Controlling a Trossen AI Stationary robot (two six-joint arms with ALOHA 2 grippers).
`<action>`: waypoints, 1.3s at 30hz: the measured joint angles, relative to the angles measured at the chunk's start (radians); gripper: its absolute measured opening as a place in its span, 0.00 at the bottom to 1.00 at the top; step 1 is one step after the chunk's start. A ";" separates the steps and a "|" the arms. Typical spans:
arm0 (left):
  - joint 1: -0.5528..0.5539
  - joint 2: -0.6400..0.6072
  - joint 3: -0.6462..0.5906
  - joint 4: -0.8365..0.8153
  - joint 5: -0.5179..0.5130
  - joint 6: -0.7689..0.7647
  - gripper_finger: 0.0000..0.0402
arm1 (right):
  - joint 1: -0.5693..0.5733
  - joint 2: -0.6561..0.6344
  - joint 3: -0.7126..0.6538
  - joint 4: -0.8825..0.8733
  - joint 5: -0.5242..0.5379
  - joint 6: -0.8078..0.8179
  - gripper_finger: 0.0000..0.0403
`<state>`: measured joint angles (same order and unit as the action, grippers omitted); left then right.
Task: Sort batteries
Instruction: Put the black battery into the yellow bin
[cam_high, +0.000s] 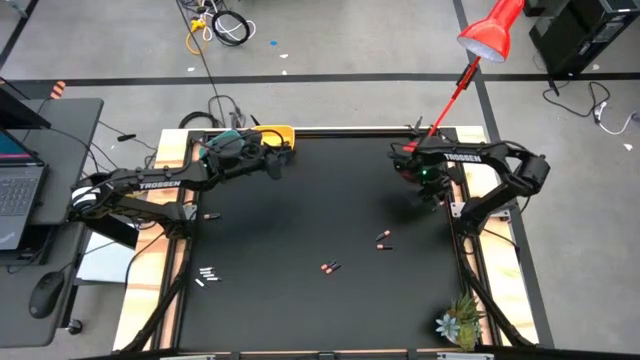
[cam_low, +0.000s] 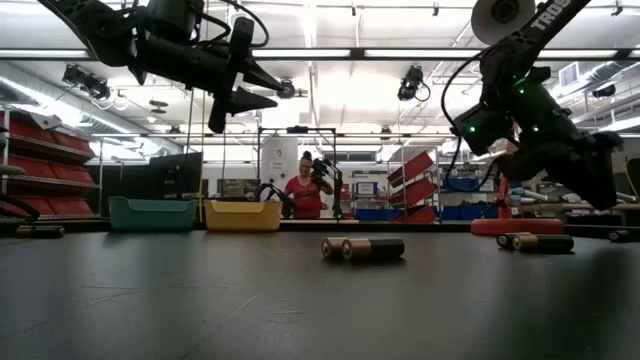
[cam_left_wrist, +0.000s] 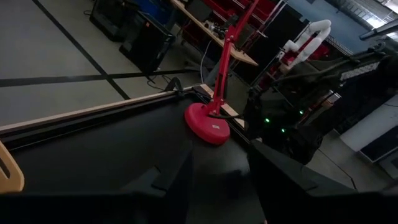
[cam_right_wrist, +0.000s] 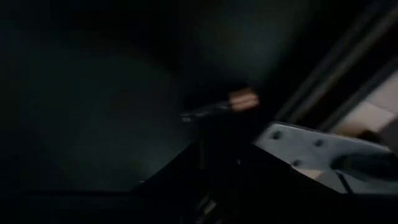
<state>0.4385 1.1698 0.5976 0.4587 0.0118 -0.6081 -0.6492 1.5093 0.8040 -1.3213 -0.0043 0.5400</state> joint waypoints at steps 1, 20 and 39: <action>0.000 0.000 0.000 0.000 0.000 0.000 0.41 | -0.017 0.000 0.000 -0.012 0.006 0.003 0.30; 0.000 0.000 0.000 0.000 0.019 0.002 0.41 | -0.184 0.000 -0.069 0.027 -0.139 0.049 0.24; 0.000 0.000 0.000 0.023 0.020 0.029 0.41 | 0.090 0.066 -0.054 0.053 -0.021 -0.380 0.38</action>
<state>0.4382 1.1702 0.5976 0.4821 0.0316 -0.5795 -0.5591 1.5749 0.7498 -1.2688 -0.0254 0.1598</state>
